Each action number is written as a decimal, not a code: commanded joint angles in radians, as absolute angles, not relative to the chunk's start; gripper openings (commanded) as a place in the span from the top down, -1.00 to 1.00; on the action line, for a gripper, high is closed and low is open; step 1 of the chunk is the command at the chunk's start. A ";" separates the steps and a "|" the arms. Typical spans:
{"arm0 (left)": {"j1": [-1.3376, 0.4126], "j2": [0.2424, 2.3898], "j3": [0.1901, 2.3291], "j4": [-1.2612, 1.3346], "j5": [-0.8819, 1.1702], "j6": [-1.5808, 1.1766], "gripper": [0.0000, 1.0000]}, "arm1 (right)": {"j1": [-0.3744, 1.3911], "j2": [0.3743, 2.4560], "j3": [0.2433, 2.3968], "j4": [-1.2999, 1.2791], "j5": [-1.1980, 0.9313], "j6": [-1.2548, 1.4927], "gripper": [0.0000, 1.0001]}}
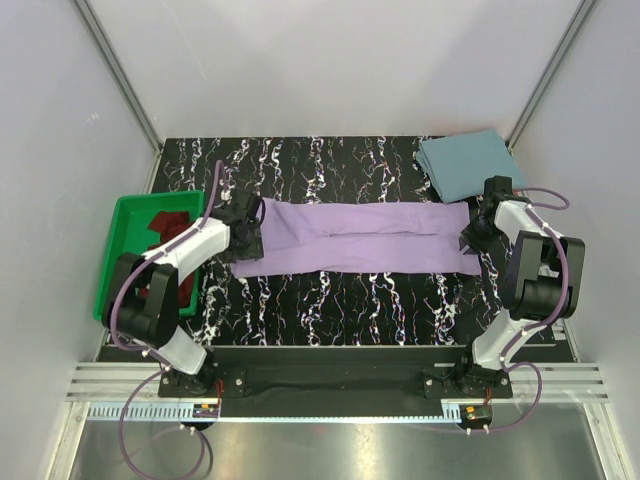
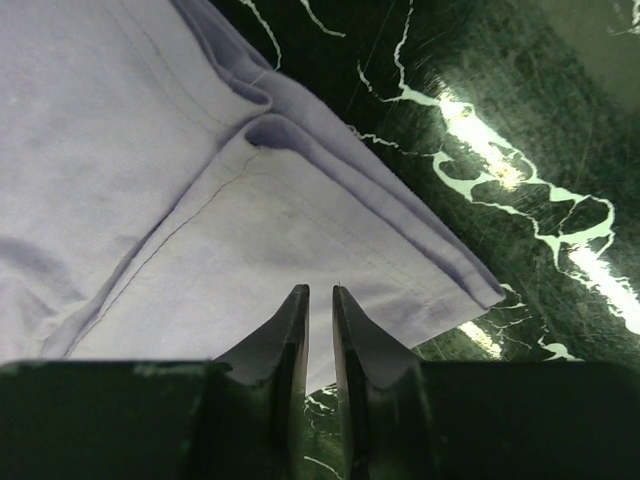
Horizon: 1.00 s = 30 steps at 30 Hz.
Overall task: Fold and stack the t-shirts
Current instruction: Fold the tshirt
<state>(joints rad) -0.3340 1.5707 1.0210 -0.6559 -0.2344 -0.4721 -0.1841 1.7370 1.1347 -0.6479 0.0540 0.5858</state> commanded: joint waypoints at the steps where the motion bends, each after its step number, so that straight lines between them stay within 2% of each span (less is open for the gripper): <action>1: -0.333 1.582 1.009 -0.626 -0.218 -0.479 -0.11 | -0.184 1.749 1.132 -0.643 0.109 0.571 0.56; 3: -0.333 1.600 1.011 -0.634 -0.227 -0.480 -0.02 | -0.184 1.749 1.124 -0.634 0.113 0.572 0.56; 6: -0.333 1.615 1.008 -0.643 -0.227 -0.491 0.33 | -0.187 1.747 1.112 -0.637 0.132 0.574 0.57; 8: -0.333 1.614 0.993 -0.641 -0.236 -0.500 0.73 | -0.190 1.746 1.108 -0.637 0.140 0.571 0.57; 10: -0.333 1.615 0.985 -0.661 -0.251 -0.506 0.95 | -0.195 1.741 1.103 -0.643 0.161 0.568 0.58; 11: -0.331 1.617 0.988 -0.672 -0.279 -0.506 1.00 | -0.196 1.740 1.101 -0.646 0.173 0.566 0.58; 20: -0.325 1.654 1.085 -0.795 -0.466 -0.494 1.00 | -0.233 1.720 1.028 -0.643 0.230 0.578 0.63; 24: -0.325 1.672 1.103 -0.814 -0.468 -0.482 1.00 | -0.239 1.677 0.974 -0.627 0.248 0.583 0.64; 27: -0.325 1.687 1.123 -0.839 -0.462 -0.483 0.80 | -0.241 1.654 0.962 -0.640 0.278 0.591 0.63; 28: -0.325 1.683 1.123 -0.844 -0.453 -0.488 0.52 | -0.242 1.643 0.960 -0.644 0.287 0.595 0.64; 30: -0.325 1.642 1.132 -0.856 -0.443 -0.492 0.31 | -0.245 1.612 0.971 -0.658 0.287 0.597 0.63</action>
<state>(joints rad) -0.3332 1.6787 1.0916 -0.8116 -0.4026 -0.4915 -0.2306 1.6646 0.9768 -0.6224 0.2001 0.5888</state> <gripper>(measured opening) 0.315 0.185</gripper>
